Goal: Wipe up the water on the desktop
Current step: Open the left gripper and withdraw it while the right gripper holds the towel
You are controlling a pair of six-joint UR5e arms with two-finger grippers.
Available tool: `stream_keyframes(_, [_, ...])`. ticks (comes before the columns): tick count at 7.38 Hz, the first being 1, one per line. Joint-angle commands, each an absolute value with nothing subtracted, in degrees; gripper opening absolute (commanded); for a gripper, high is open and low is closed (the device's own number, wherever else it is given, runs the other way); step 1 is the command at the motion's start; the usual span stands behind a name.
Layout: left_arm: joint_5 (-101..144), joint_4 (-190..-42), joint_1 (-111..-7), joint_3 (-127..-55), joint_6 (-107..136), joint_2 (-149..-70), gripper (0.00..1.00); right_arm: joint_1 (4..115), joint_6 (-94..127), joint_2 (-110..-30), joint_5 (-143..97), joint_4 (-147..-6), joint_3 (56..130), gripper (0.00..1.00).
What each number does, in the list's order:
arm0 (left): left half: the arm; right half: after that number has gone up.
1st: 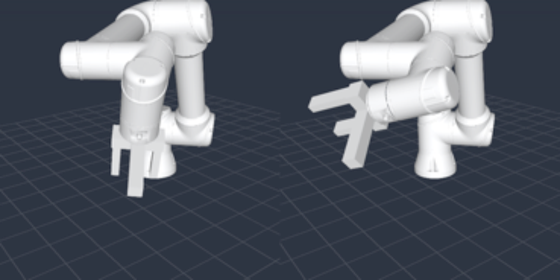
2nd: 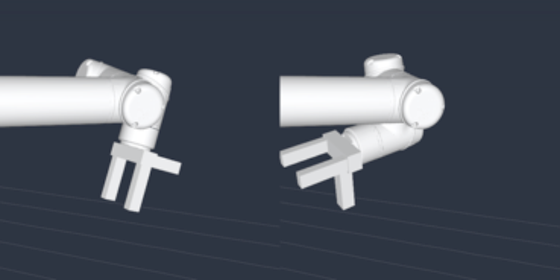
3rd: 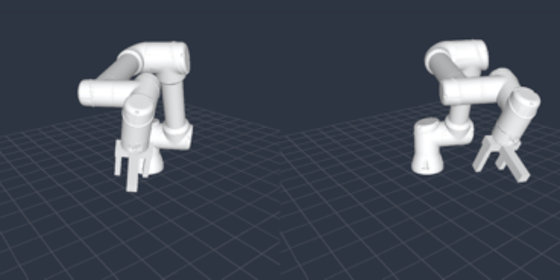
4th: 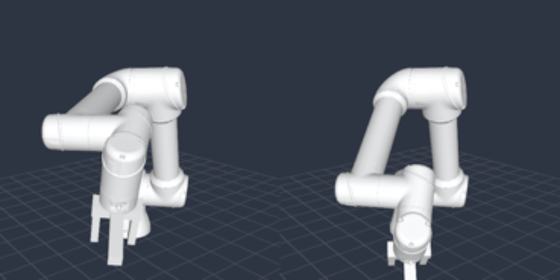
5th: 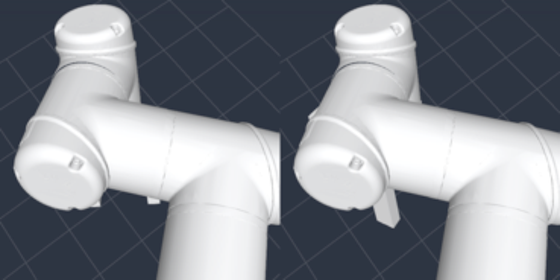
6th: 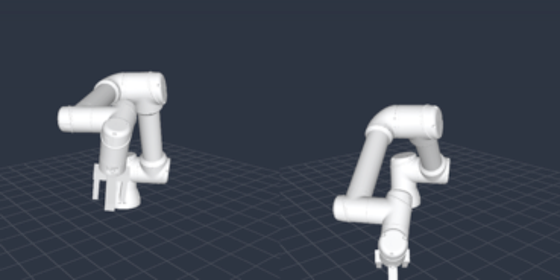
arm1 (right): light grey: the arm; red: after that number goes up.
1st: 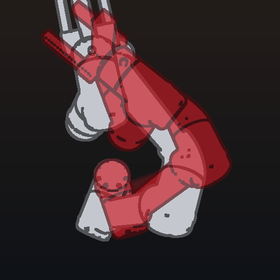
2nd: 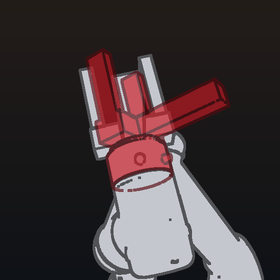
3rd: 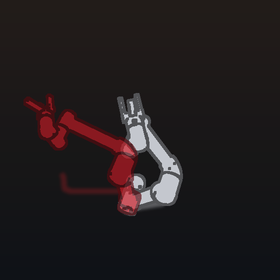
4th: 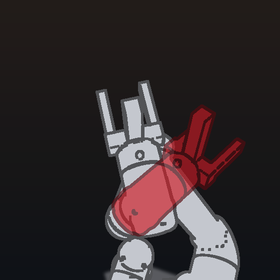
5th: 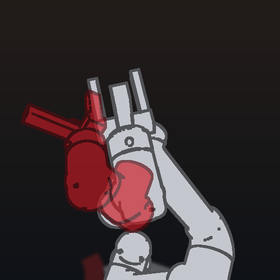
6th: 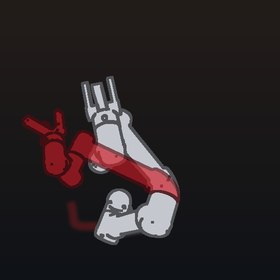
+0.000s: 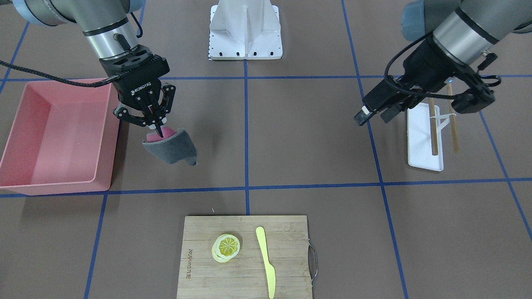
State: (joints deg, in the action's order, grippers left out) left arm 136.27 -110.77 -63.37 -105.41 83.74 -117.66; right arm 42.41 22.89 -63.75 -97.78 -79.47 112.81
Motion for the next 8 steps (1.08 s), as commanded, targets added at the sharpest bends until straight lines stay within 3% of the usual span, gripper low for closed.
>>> stream_keyframes(1, [140.08, -110.65, -68.71, -105.03, 74.84, -113.23, 0.98, 41.66, 16.81, -63.81, -92.03, -80.42, 108.39, 0.00])
stream_keyframes(5, [140.54, -110.65, -70.40, -104.59, 73.04, -112.32, 0.98, 42.63, 12.94, -63.72, -87.63, -79.46, 101.62, 0.00])
stream_keyframes(8, [140.36, -110.65, -71.28, -103.89, 67.97, -109.79, 0.98, 35.88, 13.09, -65.83, -85.52, -79.19, 102.12, 0.00])
